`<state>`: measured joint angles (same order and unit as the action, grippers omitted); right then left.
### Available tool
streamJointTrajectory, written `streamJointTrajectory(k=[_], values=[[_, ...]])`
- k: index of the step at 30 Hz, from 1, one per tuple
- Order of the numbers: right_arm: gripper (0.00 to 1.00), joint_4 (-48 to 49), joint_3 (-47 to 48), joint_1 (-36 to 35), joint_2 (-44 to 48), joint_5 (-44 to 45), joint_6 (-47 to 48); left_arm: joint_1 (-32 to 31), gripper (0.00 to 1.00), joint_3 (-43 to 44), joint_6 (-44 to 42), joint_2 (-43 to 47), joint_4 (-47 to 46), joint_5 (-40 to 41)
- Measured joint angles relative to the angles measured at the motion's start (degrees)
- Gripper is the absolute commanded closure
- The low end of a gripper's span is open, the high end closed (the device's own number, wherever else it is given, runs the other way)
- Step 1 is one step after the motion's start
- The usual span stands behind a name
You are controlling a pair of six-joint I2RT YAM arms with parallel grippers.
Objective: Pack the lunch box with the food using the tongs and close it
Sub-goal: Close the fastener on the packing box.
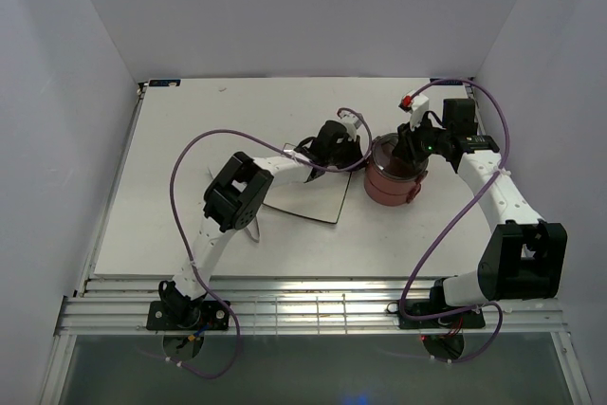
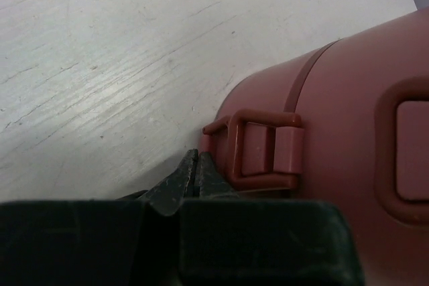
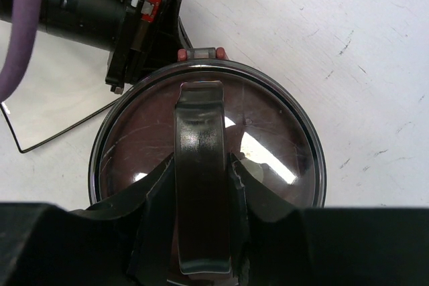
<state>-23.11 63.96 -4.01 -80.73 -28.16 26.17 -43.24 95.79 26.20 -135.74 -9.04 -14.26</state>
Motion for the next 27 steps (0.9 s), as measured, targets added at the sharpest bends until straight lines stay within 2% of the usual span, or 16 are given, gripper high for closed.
streamJointTrajectory(k=[9, 16, 27], values=[[0.79, -0.02, -0.11, 0.02, 0.13, 0.04, 0.0, 0.26, 1.0, -1.46, -0.02, 3.23, 1.99, 1.29], [0.79, -0.02, -0.13, 0.02, 0.22, 0.15, -0.02, 0.39, 1.0, 1.64, -1.18, 3.28, 6.21, 1.92], [0.8, -0.07, -0.13, 0.13, 0.24, 0.59, -0.09, 0.59, 1.0, 2.16, -3.04, 3.28, 5.2, 6.8]])
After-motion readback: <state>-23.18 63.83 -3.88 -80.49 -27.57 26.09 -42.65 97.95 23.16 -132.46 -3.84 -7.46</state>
